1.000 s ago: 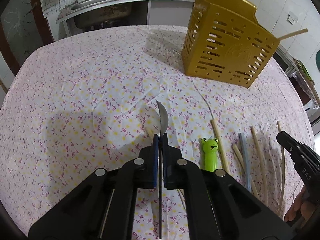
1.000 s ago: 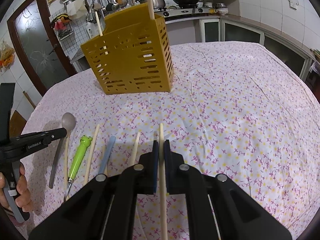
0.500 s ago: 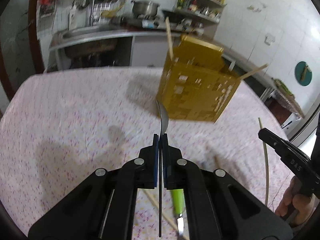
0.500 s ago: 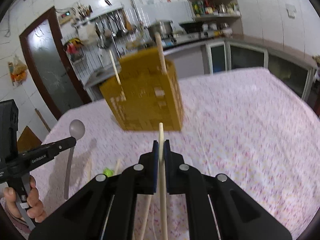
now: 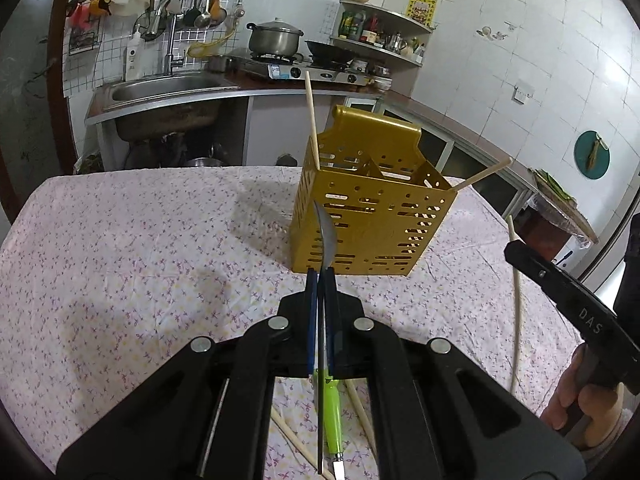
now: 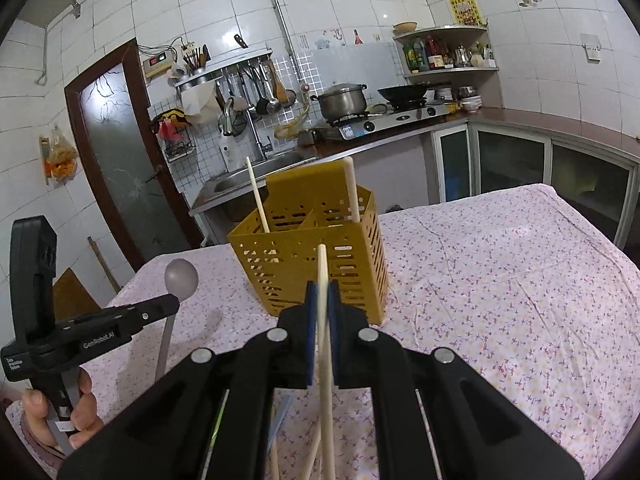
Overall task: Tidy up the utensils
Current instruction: 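Carry the spoon and chopstick up and insert both into the yellow holder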
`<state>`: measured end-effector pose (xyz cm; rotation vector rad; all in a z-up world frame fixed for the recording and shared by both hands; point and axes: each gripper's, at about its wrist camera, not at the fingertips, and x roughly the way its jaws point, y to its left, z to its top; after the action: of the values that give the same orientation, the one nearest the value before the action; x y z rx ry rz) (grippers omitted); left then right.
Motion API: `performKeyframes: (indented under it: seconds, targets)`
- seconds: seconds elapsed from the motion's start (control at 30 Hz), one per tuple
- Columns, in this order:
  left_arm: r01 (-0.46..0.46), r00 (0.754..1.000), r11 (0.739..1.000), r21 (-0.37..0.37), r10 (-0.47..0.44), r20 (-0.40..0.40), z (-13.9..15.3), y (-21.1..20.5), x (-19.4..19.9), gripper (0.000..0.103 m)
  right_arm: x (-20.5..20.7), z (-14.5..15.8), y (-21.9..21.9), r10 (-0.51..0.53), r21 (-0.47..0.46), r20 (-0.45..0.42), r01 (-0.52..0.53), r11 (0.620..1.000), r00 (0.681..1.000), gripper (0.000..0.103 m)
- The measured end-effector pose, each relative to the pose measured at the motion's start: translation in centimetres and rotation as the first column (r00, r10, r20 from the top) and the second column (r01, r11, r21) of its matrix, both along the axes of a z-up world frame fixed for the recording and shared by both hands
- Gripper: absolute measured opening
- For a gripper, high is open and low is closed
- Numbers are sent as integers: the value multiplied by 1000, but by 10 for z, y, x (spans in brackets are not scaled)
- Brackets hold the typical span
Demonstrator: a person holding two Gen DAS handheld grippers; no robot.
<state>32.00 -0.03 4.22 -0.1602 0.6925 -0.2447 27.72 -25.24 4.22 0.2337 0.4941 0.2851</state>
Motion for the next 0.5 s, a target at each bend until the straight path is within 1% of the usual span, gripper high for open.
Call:
performKeyframes:
  seconds: [0.13, 0.23, 0.27, 0.4, 0.47, 0.5]
  targets:
    - [12, 1000, 1000, -4, -12, 19, 6, -2, -5, 2, -1, 3, 1, -4, -16, 10, 5, 1000, 1000, 6]
    - [18, 999, 1000, -5, -18, 43, 12, -4, -5, 2, -2, 9, 2, -19, -34, 34, 20, 999, 999, 6]
    - [21, 998, 1000, -9, -21, 52, 16, -5, -3, 2, -1, 13, 1, -25, -24, 44, 26, 999, 999, 6]
    - [36, 993, 999, -28, -33, 112, 38, -9, 6, 2, 2, 41, -3, -42, 4, 112, 41, 999, 993, 6]
    - [56, 986, 997, -43, -49, 162, 54, -12, 12, 2, 5, 60, -4, -50, 9, 161, 49, 999, 986, 6]
    - [71, 978, 996, -48, -60, 202, 64, -15, 16, 2, 8, 71, -3, -54, 12, 191, 53, 999, 980, 6]
